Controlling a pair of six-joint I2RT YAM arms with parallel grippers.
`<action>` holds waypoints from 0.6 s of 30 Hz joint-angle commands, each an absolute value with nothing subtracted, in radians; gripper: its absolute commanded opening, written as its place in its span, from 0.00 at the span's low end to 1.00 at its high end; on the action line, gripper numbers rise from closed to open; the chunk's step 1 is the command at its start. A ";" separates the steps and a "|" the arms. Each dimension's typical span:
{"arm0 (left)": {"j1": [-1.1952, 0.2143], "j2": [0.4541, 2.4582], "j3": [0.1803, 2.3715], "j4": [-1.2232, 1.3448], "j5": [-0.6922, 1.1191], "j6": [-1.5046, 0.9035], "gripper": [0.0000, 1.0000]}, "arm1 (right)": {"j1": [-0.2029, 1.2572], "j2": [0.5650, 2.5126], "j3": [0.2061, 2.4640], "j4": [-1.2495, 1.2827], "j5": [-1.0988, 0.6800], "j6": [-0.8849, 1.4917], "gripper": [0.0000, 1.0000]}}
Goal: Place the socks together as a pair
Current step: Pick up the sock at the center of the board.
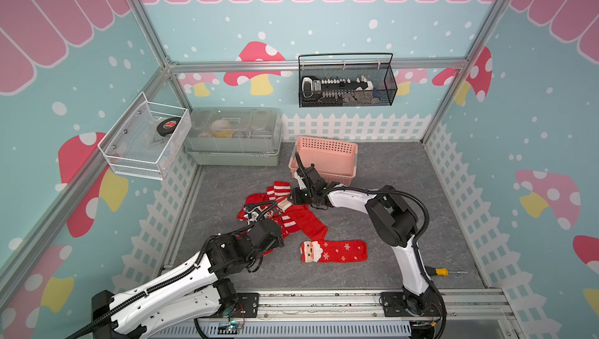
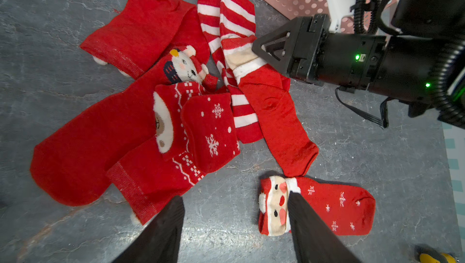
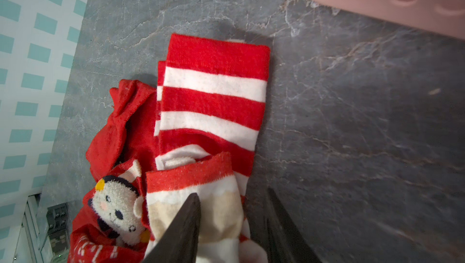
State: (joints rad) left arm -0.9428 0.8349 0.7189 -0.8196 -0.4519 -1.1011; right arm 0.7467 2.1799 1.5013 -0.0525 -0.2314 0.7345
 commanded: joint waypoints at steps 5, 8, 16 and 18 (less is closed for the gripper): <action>-0.936 0.829 0.746 -0.845 -0.445 -1.136 0.65 | 0.749 2.190 1.518 -0.022 -0.270 0.719 0.23; -0.935 0.824 0.771 -0.860 -0.446 -1.132 0.64 | 0.749 2.171 1.514 -0.014 -0.267 0.696 0.14; -0.936 0.803 0.799 -0.883 -0.445 -1.126 0.63 | 0.749 2.062 1.469 0.018 -0.263 0.627 0.03; -0.936 0.794 0.802 -0.884 -0.445 -1.135 0.63 | 0.749 2.022 1.453 0.031 -0.247 0.600 0.03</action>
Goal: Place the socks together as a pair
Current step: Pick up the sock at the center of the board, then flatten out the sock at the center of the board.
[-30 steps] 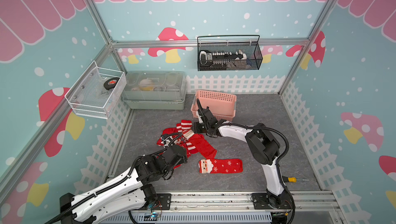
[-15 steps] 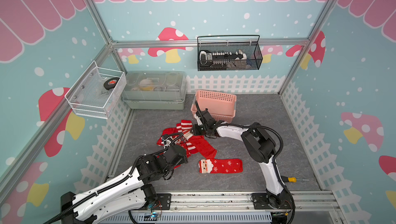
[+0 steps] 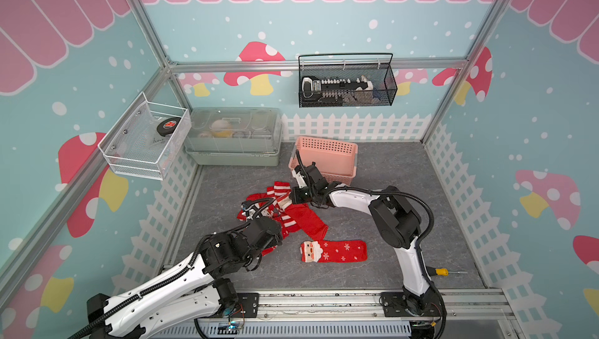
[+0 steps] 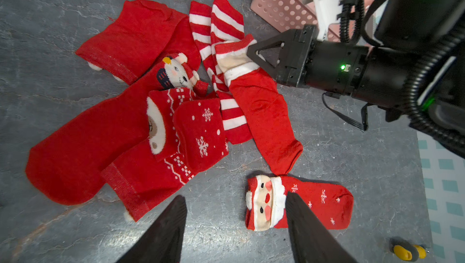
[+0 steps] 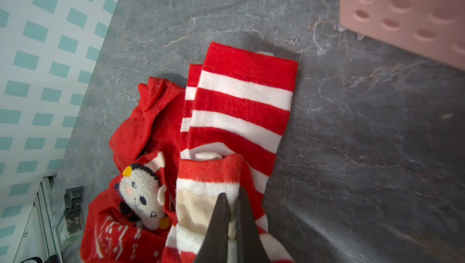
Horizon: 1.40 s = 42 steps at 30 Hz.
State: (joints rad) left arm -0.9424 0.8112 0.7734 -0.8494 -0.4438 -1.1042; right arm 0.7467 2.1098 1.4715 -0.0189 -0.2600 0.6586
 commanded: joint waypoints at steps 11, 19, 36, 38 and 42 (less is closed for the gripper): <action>-0.936 0.776 0.951 -0.906 -0.530 -1.172 0.60 | 0.749 1.815 1.466 0.077 -0.198 0.384 0.00; -0.935 0.796 1.045 -0.878 -0.587 -1.262 0.56 | 0.749 1.632 1.257 0.288 -0.060 0.310 0.00; -0.937 1.005 1.216 -0.865 -0.506 -1.525 0.58 | 0.749 1.360 0.834 0.588 0.104 0.003 0.00; -0.937 1.038 1.244 -0.856 -0.499 -1.538 0.63 | 0.749 1.338 0.805 0.591 0.096 -0.031 0.00; -0.939 1.107 1.313 -0.848 -0.478 -1.555 0.72 | 0.750 1.294 0.748 0.600 0.106 -0.087 0.00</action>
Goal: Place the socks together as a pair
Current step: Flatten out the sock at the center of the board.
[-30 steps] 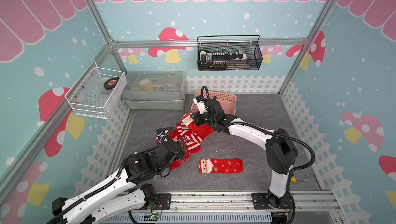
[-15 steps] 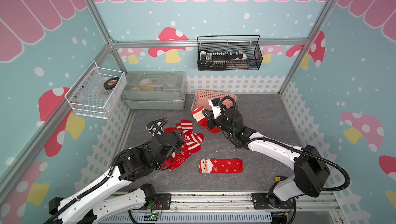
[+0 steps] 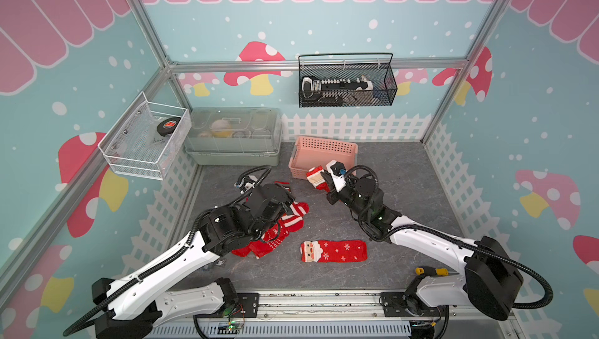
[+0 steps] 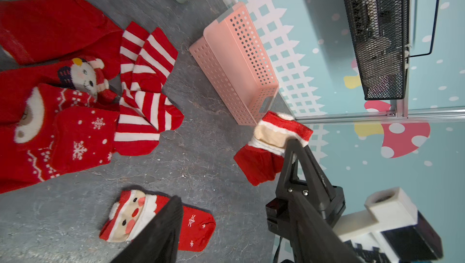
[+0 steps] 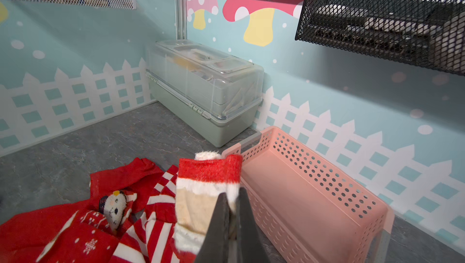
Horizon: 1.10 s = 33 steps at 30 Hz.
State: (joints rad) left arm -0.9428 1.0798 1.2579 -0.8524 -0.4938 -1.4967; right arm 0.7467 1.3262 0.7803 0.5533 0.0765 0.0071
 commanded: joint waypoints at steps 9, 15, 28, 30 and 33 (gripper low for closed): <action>-0.939 1.190 1.355 -0.856 -0.437 -1.732 0.97 | 0.750 1.273 0.630 0.776 0.042 -0.210 0.00; -0.925 1.239 1.379 -0.856 -0.413 -1.849 0.87 | 0.752 1.270 0.594 0.852 -0.031 -0.254 0.00; -0.862 1.403 1.497 -0.838 -0.211 -1.828 0.68 | 0.761 1.227 0.565 0.866 -0.153 -0.253 0.00; -0.862 1.414 1.498 -0.839 -0.210 -1.836 0.68 | 0.762 1.221 0.557 0.876 -0.152 -0.258 0.00; -0.856 1.423 1.503 -0.833 -0.209 -1.841 0.67 | 0.768 1.221 0.553 0.878 -0.165 -0.258 0.00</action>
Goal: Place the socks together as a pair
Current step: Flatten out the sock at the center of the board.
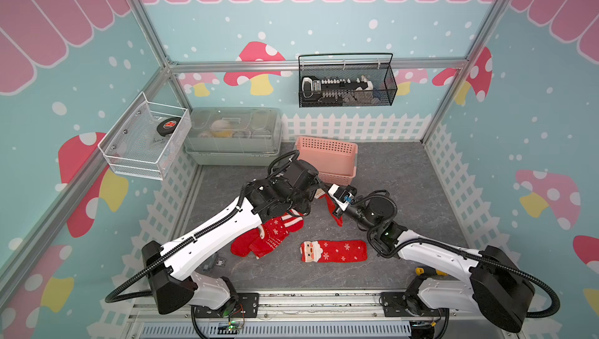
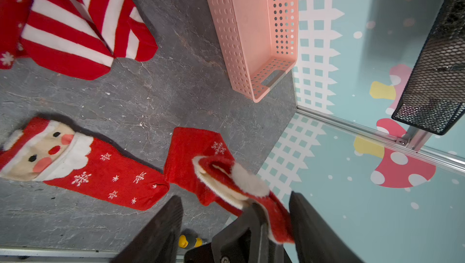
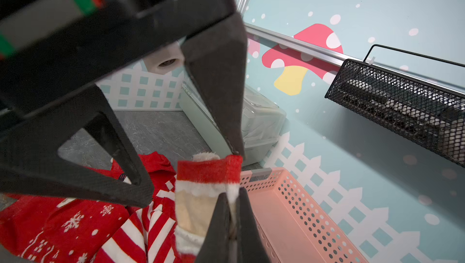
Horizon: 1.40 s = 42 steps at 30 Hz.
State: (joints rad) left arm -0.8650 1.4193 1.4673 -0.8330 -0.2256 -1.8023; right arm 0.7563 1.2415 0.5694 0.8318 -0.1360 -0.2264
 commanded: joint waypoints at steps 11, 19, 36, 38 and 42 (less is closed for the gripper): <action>-0.843 1.456 1.515 -0.814 -0.170 -1.843 0.56 | 0.779 1.204 0.544 0.897 -0.167 -0.268 0.00; -0.832 1.482 1.509 -0.814 -0.117 -1.861 0.31 | 0.787 1.181 0.536 0.874 -0.189 -0.280 0.00; -0.770 1.462 1.531 -0.786 -0.208 -1.500 0.00 | 0.787 0.977 0.330 0.852 -0.071 -0.058 0.85; -0.772 1.470 1.541 -0.772 -0.240 -1.404 0.00 | 0.788 0.923 0.295 0.828 0.025 0.007 0.87; -0.772 1.497 1.507 -0.683 -0.182 -1.359 0.00 | 0.787 0.794 0.367 0.458 0.285 0.319 0.96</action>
State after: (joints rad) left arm -0.7742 1.4780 1.5059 -0.7639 -0.1833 -1.4590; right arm 0.7807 0.8532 0.3134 0.6788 0.0677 0.0826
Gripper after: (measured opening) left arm 0.047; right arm 0.953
